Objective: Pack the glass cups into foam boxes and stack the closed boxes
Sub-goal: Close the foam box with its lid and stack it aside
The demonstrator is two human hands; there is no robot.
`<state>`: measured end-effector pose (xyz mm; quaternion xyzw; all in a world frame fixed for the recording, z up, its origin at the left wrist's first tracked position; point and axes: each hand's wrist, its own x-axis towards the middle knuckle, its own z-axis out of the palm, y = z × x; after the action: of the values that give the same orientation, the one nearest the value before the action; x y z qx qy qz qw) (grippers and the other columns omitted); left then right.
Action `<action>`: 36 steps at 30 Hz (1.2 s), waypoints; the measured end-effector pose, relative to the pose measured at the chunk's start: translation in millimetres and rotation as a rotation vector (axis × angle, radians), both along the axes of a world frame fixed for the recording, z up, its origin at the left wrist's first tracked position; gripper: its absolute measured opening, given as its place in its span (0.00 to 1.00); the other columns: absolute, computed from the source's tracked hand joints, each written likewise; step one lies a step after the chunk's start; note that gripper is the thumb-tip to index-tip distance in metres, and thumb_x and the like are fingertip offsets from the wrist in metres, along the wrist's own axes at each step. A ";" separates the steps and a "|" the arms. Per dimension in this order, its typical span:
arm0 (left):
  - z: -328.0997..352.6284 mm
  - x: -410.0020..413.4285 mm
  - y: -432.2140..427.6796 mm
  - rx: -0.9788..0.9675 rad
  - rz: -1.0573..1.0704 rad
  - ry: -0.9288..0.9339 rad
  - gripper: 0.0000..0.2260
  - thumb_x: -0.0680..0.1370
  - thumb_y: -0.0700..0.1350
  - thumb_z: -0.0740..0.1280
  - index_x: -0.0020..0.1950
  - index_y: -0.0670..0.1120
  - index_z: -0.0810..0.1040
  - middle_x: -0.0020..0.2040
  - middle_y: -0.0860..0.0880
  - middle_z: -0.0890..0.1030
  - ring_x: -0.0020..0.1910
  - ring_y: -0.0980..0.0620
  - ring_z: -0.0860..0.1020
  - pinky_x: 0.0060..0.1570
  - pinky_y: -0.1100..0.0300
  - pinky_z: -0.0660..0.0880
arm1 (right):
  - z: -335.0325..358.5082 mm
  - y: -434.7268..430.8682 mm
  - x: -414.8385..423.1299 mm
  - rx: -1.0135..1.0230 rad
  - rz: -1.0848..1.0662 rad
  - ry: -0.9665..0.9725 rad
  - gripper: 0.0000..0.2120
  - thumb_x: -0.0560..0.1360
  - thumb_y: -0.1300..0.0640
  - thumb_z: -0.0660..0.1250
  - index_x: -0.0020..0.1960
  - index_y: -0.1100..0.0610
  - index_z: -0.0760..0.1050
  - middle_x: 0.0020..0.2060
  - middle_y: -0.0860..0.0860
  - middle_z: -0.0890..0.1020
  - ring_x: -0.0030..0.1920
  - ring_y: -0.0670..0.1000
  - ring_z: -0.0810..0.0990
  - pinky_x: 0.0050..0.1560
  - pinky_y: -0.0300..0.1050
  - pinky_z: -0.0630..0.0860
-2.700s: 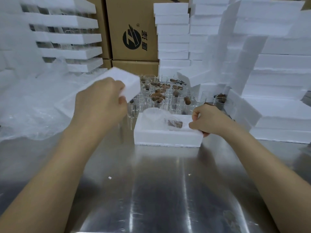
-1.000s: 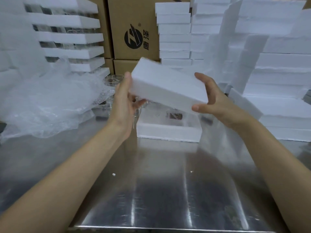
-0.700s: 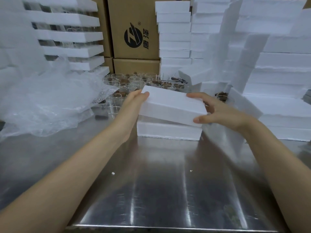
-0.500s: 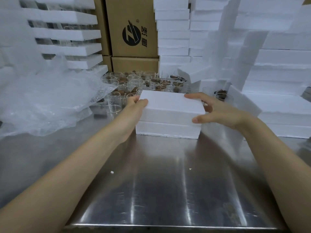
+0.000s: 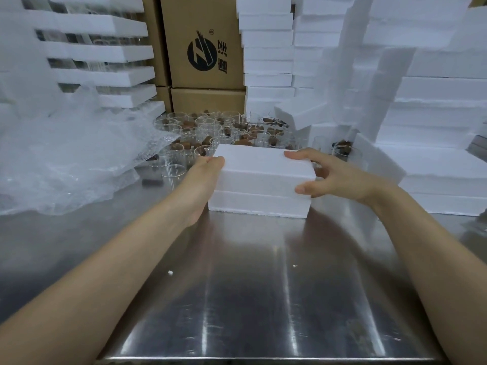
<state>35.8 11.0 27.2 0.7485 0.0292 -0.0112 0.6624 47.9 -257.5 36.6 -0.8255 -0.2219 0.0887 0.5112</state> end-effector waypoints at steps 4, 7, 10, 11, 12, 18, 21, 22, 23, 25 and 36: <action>-1.3 2.3 2.7 -0.026 -0.012 0.041 0.11 0.81 0.51 0.58 0.60 0.48 0.72 0.58 0.46 0.77 0.59 0.45 0.76 0.66 0.45 0.68 | -1.7 4.1 -1.1 -0.121 0.072 0.011 0.37 0.62 0.45 0.79 0.62 0.23 0.63 0.62 0.24 0.67 0.63 0.35 0.72 0.58 0.32 0.73; -1.6 0.7 5.0 -0.088 -0.058 0.096 0.11 0.81 0.53 0.59 0.54 0.48 0.76 0.54 0.46 0.81 0.52 0.48 0.78 0.55 0.54 0.72 | -3.6 7.0 -0.4 -0.218 0.065 -0.073 0.40 0.59 0.40 0.78 0.61 0.21 0.58 0.63 0.26 0.63 0.68 0.44 0.67 0.70 0.45 0.67; 1.6 -4.6 13.2 -0.386 -0.051 0.108 0.08 0.83 0.47 0.57 0.52 0.43 0.71 0.58 0.44 0.75 0.51 0.45 0.73 0.43 0.68 0.70 | -1.7 6.5 -1.1 -0.202 0.044 -0.120 0.39 0.60 0.43 0.79 0.62 0.24 0.61 0.65 0.30 0.65 0.67 0.44 0.69 0.70 0.50 0.68; 4.6 -6.2 12.0 -0.480 -0.019 0.095 0.06 0.83 0.44 0.57 0.50 0.42 0.69 0.56 0.44 0.73 0.50 0.45 0.70 0.41 0.74 0.67 | 1.4 4.8 -3.0 -0.184 0.032 -0.122 0.39 0.60 0.44 0.80 0.62 0.24 0.63 0.64 0.29 0.66 0.66 0.42 0.69 0.70 0.48 0.69; 6.4 -8.1 5.9 -0.445 -0.032 0.075 0.06 0.83 0.44 0.57 0.50 0.42 0.70 0.55 0.46 0.75 0.50 0.45 0.72 0.44 0.76 0.68 | 6.2 2.4 -5.8 -0.170 0.016 -0.128 0.38 0.59 0.45 0.80 0.61 0.24 0.65 0.63 0.27 0.67 0.65 0.40 0.70 0.69 0.46 0.69; 32.8 -12.4 -40.9 -0.260 -0.062 -0.076 0.05 0.78 0.53 0.63 0.48 0.55 0.77 0.47 0.52 0.82 0.49 0.51 0.80 0.58 0.47 0.74 | 56.5 -38.9 -30.8 -0.144 -0.066 -0.224 0.40 0.60 0.48 0.81 0.65 0.28 0.67 0.63 0.33 0.73 0.59 0.44 0.78 0.58 0.38 0.77; 57.7 -14.7 -79.3 -0.267 -0.189 -0.113 0.09 0.76 0.56 0.64 0.49 0.52 0.77 0.52 0.49 0.83 0.53 0.47 0.80 0.61 0.46 0.73 | 81.6 -75.0 -44.9 -0.202 -0.124 -0.277 0.39 0.61 0.46 0.80 0.65 0.28 0.66 0.63 0.27 0.69 0.63 0.36 0.73 0.62 0.38 0.73; 62.4 -14.5 -93.9 -0.252 -0.255 -0.124 0.10 0.76 0.56 0.63 0.49 0.51 0.76 0.54 0.46 0.81 0.54 0.45 0.80 0.59 0.47 0.73 | 87.9 -90.8 -48.3 -0.226 -0.152 -0.280 0.39 0.60 0.45 0.80 0.66 0.27 0.65 0.64 0.26 0.67 0.64 0.34 0.70 0.64 0.42 0.70; 67.7 -14.2 -109.8 -0.251 -0.313 -0.118 0.10 0.77 0.56 0.62 0.49 0.51 0.76 0.52 0.45 0.80 0.51 0.44 0.80 0.54 0.49 0.72 | 92.8 -107.5 -51.0 -0.250 -0.185 -0.262 0.40 0.60 0.44 0.79 0.66 0.26 0.65 0.64 0.25 0.66 0.65 0.34 0.68 0.66 0.45 0.69; 79.4 -10.4 -144.0 -0.287 -0.363 -0.067 0.10 0.76 0.55 0.63 0.49 0.50 0.75 0.46 0.46 0.78 0.47 0.45 0.79 0.49 0.52 0.73 | 99.0 -140.4 -56.7 -0.264 -0.258 -0.180 0.41 0.59 0.43 0.79 0.66 0.26 0.64 0.66 0.29 0.64 0.67 0.41 0.68 0.68 0.51 0.67; 84.5 -1.6 -284.2 -0.076 -0.422 -0.082 0.28 0.78 0.59 0.58 0.70 0.41 0.66 0.68 0.43 0.69 0.57 0.46 0.72 0.36 0.59 0.62 | 85.8 -253.4 -63.9 0.130 -0.560 0.002 0.45 0.67 0.74 0.68 0.67 0.30 0.64 0.64 0.49 0.76 0.58 0.51 0.81 0.53 0.46 0.76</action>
<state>34.1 -273.1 111.7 0.7125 -0.1556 -0.1201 0.6736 -16.0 -510.9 122.4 -0.8202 0.0099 -0.0696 0.5678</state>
